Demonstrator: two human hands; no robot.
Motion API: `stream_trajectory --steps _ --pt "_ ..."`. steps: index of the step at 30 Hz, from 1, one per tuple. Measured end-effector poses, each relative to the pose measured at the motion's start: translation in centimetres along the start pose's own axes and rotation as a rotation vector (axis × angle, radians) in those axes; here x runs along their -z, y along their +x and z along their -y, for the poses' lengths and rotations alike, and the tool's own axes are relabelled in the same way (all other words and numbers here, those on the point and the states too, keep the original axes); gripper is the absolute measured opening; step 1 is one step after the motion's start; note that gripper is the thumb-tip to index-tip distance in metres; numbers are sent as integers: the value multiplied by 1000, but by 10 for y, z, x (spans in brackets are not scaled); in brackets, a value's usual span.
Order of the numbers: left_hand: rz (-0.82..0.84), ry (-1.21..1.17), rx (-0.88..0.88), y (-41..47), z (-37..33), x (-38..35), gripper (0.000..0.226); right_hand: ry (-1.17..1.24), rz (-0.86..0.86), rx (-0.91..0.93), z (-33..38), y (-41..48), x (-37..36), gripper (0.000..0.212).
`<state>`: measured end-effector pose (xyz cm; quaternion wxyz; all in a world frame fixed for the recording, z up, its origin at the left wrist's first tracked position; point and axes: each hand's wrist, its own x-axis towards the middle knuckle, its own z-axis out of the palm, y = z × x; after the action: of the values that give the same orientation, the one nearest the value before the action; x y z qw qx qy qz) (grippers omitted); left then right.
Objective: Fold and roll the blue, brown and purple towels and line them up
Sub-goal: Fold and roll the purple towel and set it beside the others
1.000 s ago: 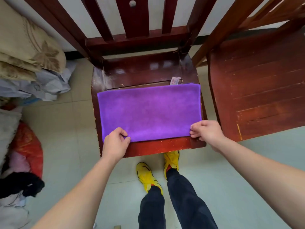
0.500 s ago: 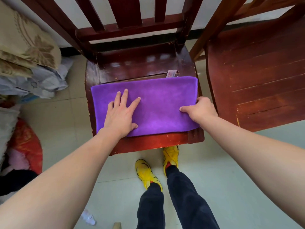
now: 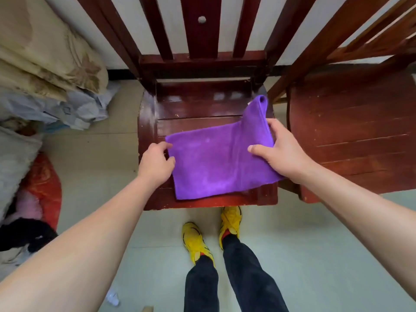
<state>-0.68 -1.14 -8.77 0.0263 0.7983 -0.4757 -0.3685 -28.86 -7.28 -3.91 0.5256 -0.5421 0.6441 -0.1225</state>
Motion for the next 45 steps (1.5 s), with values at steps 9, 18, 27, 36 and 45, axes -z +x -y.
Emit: stream_trajectory --steps 9,18,27,36,45 --pt "-129 -159 208 -28 56 31 25 -584 92 132 38 0 -148 45" --pt "-148 -221 245 -49 82 24 25 -251 267 4 23 7 -191 63" --pt "-1 453 -423 -25 13 -14 83 126 -79 -193 21 60 -111 25" --pt "213 643 -330 5 17 -24 138 399 -184 -225 30 64 -99 15" --pt "235 654 -305 1 9 -21 137 14 51 -377 -61 -30 -98 14"
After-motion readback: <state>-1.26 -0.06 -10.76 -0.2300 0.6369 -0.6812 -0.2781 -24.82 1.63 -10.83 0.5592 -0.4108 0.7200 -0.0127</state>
